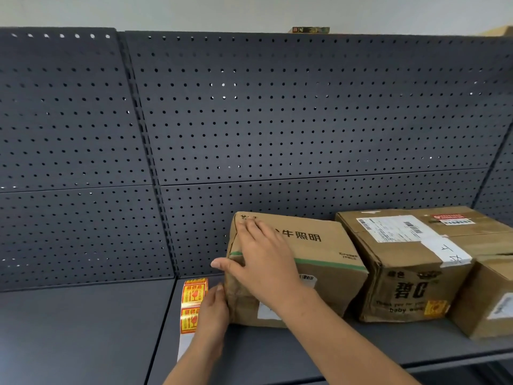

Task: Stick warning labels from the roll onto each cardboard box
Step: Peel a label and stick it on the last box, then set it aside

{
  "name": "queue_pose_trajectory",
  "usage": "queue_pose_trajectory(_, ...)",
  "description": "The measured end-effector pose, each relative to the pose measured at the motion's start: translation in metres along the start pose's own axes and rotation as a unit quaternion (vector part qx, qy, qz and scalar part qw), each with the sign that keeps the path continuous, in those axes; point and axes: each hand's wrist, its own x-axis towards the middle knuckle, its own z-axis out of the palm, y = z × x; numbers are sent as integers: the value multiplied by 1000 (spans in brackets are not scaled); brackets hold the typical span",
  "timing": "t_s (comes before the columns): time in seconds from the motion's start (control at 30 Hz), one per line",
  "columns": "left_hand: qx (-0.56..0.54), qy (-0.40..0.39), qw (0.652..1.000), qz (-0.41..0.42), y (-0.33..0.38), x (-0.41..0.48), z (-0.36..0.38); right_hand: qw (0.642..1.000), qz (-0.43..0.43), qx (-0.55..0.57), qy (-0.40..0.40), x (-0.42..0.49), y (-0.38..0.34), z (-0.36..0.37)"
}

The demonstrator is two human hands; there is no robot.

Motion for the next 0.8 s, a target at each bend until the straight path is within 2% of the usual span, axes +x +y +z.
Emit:
queue_pose_trajectory(0.4, 44, 22, 998, 28, -10, 3, 10, 999, 25, -32, 31, 6, 2, 23)
queue_pose_trajectory(0.6, 61, 2, 998, 21, -14, 6, 9, 998, 20, -32, 40, 8, 8, 27)
queue_pose_trajectory(0.73, 40, 1, 999, 29, -18, 0, -1, 999, -1, 31, 25, 6, 9, 17)
queue_pose_trajectory(0.8, -15, -7, 1000, 13, -23, 2, -10, 997, -6, 83, 10, 7, 9, 8)
